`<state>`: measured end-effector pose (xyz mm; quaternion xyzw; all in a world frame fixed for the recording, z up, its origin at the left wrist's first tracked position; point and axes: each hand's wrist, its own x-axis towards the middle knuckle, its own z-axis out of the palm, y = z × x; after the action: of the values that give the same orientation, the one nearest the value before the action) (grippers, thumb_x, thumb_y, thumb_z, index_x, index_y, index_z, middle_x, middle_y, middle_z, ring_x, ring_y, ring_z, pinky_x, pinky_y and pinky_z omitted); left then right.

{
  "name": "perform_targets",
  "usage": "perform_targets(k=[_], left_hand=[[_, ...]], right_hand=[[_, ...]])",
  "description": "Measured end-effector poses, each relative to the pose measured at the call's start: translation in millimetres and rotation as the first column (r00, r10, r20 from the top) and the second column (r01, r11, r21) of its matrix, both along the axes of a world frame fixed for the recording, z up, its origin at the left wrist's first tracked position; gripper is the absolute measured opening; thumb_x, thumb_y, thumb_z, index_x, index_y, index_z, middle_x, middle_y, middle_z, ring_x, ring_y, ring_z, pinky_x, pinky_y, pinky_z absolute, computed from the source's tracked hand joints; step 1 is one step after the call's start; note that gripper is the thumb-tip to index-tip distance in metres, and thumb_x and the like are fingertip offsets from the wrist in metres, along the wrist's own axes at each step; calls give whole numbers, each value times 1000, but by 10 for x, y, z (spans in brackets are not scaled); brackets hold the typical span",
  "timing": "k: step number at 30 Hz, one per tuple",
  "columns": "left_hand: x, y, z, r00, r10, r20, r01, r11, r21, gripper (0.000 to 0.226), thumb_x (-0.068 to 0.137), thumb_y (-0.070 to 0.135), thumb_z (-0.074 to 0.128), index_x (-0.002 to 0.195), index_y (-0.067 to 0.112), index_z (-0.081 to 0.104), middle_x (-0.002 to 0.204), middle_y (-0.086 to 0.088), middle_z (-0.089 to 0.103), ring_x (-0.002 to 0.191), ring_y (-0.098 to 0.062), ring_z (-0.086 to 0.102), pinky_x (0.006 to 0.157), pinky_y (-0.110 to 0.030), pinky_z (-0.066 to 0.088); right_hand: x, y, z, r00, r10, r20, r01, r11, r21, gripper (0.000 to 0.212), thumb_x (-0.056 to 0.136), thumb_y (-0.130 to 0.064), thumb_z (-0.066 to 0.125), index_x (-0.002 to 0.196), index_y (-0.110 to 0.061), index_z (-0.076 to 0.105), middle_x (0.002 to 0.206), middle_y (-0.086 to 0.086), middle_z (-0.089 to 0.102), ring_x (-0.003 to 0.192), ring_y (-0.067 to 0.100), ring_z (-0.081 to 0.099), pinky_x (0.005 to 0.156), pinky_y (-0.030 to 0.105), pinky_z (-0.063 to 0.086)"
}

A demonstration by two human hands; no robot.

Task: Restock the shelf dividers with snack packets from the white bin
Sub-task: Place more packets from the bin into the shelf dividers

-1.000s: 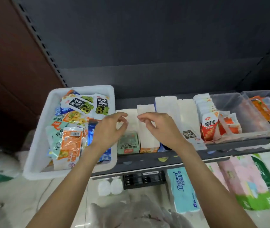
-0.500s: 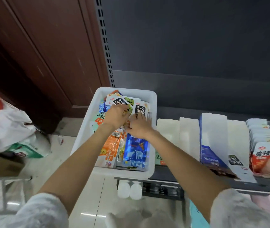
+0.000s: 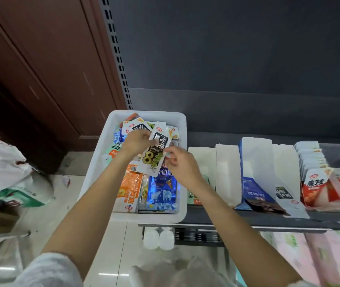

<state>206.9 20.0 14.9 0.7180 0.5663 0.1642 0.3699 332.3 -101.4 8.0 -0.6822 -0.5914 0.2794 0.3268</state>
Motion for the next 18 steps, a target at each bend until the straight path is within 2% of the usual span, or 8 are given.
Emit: perform_targets(k=[2, 3, 4, 6, 9, 12, 15, 18], left_hand=[[-48, -188, 237, 945, 67, 319, -42, 996, -83, 9, 86, 18, 67, 87, 10, 63, 72, 7, 56, 69, -12, 56, 58, -21, 42], [-53, -290, 355, 886, 87, 455, -21, 989, -147, 13, 87, 16, 65, 99, 11, 63, 82, 10, 62, 75, -10, 61, 63, -20, 48], [-47, -398, 473, 835, 85, 544, 16, 984, -178, 16, 88, 16, 63, 105, 15, 62, 91, 10, 66, 81, -8, 65, 66, -20, 51], [17, -565, 642, 805, 1, 594, 89, 989, -122, 13, 88, 17, 63, 101, 21, 63, 98, 5, 70, 88, -9, 67, 72, -20, 52], [270, -776, 835, 811, -231, 537, 225, 971, 78, 11, 84, 13, 67, 88, 23, 66, 91, 8, 72, 88, -12, 66, 76, -28, 55], [699, -1004, 972, 781, -454, 430, 401, 891, 212, 14, 82, 14, 70, 84, 27, 66, 81, 14, 69, 78, -5, 62, 73, -27, 52], [1264, -1279, 1046, 667, -642, 379, 536, 766, 354, 11, 81, 16, 72, 90, 22, 69, 84, 12, 69, 78, -5, 62, 71, -21, 48], [1905, -1572, 963, 579, -771, 264, 616, 626, 478, 15, 81, 21, 71, 96, 22, 71, 90, 12, 67, 81, -3, 61, 72, -22, 47]], right_hand=[[79, -117, 102, 966, -119, -228, 125, 992, 13, 33, 89, -12, 63, 120, -17, 53, 119, -7, 58, 106, 10, 56, 80, 14, 48], [116, -181, 153, 924, -153, -350, 164, 987, 0, 35, 88, -16, 65, 119, -21, 49, 115, -13, 56, 107, 9, 55, 76, 10, 45], [165, -245, 202, 867, -180, -465, 197, 980, -12, 39, 87, -18, 65, 121, -23, 46, 115, -15, 55, 110, 10, 54, 76, 10, 44], [293, -375, 336, 769, -211, -603, 272, 962, 10, 51, 87, -21, 66, 131, -24, 40, 126, -9, 53, 115, 9, 52, 81, 12, 45], [630, -645, 659, 875, -158, -458, 295, 924, 244, 66, 84, -21, 70, 135, -40, 31, 134, -12, 47, 116, 2, 49, 87, 15, 44], [1034, -1062, 1015, 974, -151, -169, 205, 908, 365, 47, 87, -18, 67, 118, -46, 46, 108, -29, 59, 96, 0, 60, 73, 15, 51], [1437, -1567, 1097, 933, -353, -71, 346, 824, 448, 14, 91, -19, 60, 92, -33, 58, 82, -16, 64, 78, 7, 64, 58, 26, 55], [1833, -2008, 961, 819, -573, 17, 501, 730, 465, 5, 93, -24, 58, 90, -21, 58, 81, -4, 66, 75, 8, 64, 62, 33, 54]])
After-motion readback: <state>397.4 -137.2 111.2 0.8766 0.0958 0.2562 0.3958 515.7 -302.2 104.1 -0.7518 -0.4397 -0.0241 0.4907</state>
